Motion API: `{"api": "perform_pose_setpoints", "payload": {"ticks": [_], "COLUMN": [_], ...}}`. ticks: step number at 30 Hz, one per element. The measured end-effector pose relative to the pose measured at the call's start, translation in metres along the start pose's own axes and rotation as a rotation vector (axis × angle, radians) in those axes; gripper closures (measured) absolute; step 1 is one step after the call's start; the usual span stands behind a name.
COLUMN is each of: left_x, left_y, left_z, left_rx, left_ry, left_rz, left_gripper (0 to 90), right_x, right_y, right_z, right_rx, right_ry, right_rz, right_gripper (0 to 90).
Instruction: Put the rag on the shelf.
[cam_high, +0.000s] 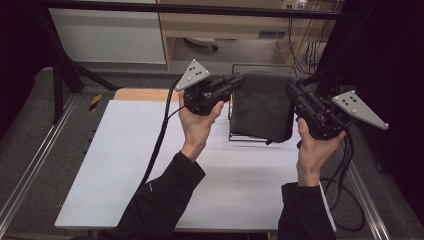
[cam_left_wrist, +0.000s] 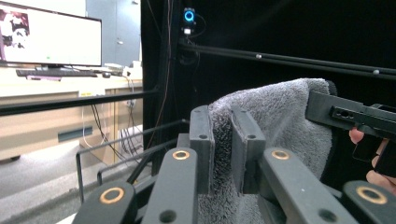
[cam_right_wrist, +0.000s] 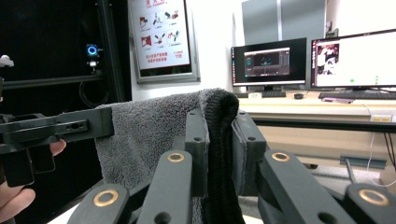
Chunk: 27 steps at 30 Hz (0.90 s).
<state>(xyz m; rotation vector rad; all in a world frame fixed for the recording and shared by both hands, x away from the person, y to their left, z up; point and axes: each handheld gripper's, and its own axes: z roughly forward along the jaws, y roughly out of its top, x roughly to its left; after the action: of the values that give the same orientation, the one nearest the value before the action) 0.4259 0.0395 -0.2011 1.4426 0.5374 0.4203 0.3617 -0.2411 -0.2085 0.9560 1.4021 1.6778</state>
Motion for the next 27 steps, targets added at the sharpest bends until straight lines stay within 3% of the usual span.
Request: {"api": "perform_pose_setpoints", "payload": {"ticks": [15, 27], "left_x": [-0.001, 0.007], "left_y": [0.033, 0.053], "left_z": [0.021, 0.036], "left_rx": [-0.038, -0.057], "left_ry": [0.000, 0.003], "left_rz": [0.025, 0.017], "left_gripper": [80.4, 80.4], "right_x": [-0.012, -0.023], "right_y": [0.034, 0.054], "right_z": [0.012, 0.030], "right_rx": [-0.042, -0.063], "right_ry": [-0.037, -0.053], "right_rz": [-0.027, -0.037], "right_gripper": [79.6, 79.7]}}
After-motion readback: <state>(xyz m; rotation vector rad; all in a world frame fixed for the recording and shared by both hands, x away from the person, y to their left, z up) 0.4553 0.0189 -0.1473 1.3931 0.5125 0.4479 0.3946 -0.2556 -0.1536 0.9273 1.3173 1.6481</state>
